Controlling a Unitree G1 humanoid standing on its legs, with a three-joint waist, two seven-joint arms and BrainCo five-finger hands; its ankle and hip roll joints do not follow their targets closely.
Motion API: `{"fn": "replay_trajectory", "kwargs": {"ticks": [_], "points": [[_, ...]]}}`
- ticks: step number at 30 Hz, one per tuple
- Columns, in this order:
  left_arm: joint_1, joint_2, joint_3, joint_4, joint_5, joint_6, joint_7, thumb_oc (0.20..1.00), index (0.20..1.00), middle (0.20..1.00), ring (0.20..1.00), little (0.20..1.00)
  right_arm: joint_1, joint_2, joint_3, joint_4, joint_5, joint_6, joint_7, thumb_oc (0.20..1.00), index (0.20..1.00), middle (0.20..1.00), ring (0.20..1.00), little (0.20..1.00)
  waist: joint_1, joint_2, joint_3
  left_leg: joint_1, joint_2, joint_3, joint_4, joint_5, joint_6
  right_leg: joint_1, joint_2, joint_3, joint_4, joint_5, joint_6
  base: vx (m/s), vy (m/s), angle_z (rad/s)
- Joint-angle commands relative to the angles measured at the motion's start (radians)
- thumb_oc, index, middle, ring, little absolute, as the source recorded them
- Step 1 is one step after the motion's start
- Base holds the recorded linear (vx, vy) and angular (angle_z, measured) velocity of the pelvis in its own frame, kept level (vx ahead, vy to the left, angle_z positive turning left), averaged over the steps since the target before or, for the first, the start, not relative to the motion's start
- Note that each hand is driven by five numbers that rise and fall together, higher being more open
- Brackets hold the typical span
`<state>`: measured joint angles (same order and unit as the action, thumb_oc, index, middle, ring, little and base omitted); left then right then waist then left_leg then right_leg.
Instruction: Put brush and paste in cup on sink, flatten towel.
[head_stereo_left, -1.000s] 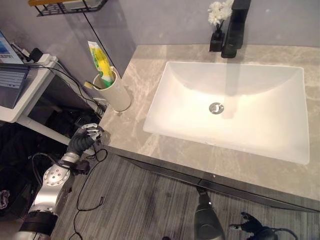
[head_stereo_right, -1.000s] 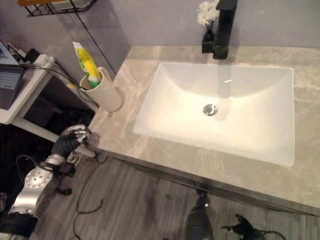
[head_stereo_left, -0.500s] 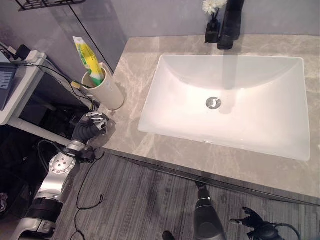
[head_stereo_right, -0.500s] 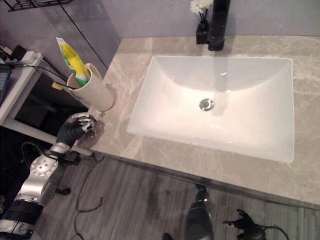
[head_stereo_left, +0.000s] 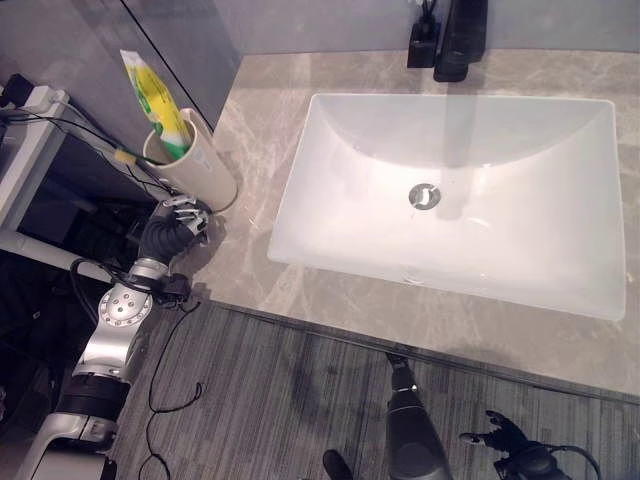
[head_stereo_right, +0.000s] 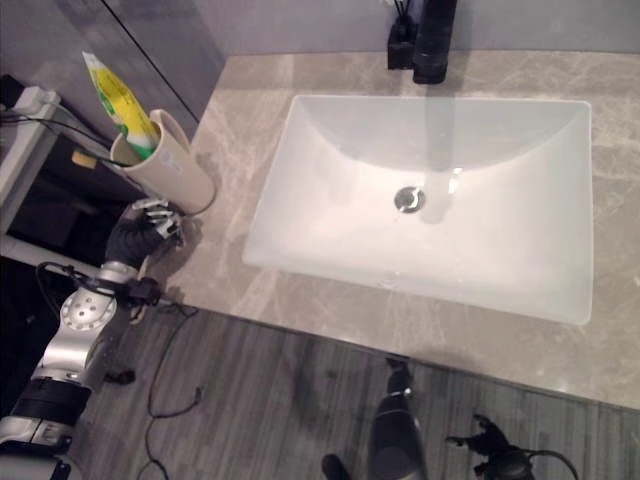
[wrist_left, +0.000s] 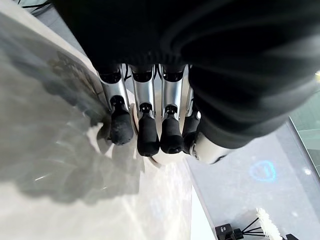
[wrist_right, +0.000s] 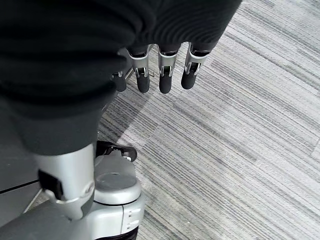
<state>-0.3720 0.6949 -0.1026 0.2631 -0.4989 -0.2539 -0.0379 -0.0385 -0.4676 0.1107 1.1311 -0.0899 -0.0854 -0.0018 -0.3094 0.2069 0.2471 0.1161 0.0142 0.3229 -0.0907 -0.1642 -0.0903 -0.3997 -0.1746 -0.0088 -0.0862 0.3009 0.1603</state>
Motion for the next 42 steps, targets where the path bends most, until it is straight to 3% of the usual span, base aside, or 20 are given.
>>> {"fn": "replay_trajectory", "kwargs": {"ticks": [1, 19, 26, 30, 42], "points": [[-0.017, 0.026, 0.005, 0.093, 0.030, -0.035, 0.032, 0.200, 0.200, 0.200, 0.200, 0.200, 0.029, -0.003, 0.046, 0.041, 0.021, -0.004, -0.025, 1.000, 1.000, 1.000, 1.000, 1.000, -0.043, -0.041, -0.061, 0.021, -0.039, -0.015, 0.054, 0.006, 0.012, -0.061, -0.028, 0.068, -0.001, 0.089, 0.053, 0.02, 0.001, -0.07], [-0.304, -0.009, -0.176, 0.186, 0.092, -0.038, 0.097, 0.200, 0.200, 0.200, 0.200, 0.200, 0.005, 0.007, 0.100, 0.035, 0.043, -0.003, -0.038, 1.000, 1.000, 1.000, 1.000, 1.000, -0.074, -0.057, -0.051, 0.019, -0.039, -0.012, 0.033, 0.016, 0.003, -0.094, -0.028, 0.072, -0.001, 0.102, 0.048, 0.00, 0.000, -0.03], [-0.166, 0.028, -0.112, 0.052, 0.065, -0.053, 0.055, 0.200, 0.200, 0.200, 0.200, 0.200, 0.011, 0.013, 0.080, 0.051, 0.038, -0.003, -0.034, 1.000, 1.000, 1.000, 1.000, 1.000, -0.047, -0.059, -0.054, 0.033, -0.037, -0.022, 0.028, 0.013, 0.002, -0.084, -0.034, 0.061, -0.001, 0.098, 0.046, 0.00, 0.000, 0.00], [-0.127, 0.048, -0.066, 0.065, 0.087, -0.047, 0.076, 0.200, 0.200, 0.200, 0.200, 0.200, 0.009, 0.015, 0.078, 0.046, 0.043, -0.008, -0.033, 1.000, 1.000, 1.000, 1.000, 1.000, -0.038, -0.053, -0.053, 0.031, -0.033, -0.023, 0.030, 0.010, 0.001, -0.084, -0.033, 0.056, -0.001, 0.097, 0.046, 0.00, 0.006, 0.02], [-0.222, 0.068, -0.064, 0.153, 0.090, -0.053, 0.137, 0.200, 0.200, 0.200, 0.200, 0.200, 0.001, 0.007, 0.075, 0.045, 0.070, -0.010, -0.041, 1.000, 1.000, 1.000, 1.000, 1.000, -0.047, -0.050, -0.043, 0.014, -0.041, -0.022, 0.031, 0.017, -0.003, -0.108, -0.034, 0.061, -0.001, 0.099, 0.040, 0.00, 0.007, 0.04]]}}
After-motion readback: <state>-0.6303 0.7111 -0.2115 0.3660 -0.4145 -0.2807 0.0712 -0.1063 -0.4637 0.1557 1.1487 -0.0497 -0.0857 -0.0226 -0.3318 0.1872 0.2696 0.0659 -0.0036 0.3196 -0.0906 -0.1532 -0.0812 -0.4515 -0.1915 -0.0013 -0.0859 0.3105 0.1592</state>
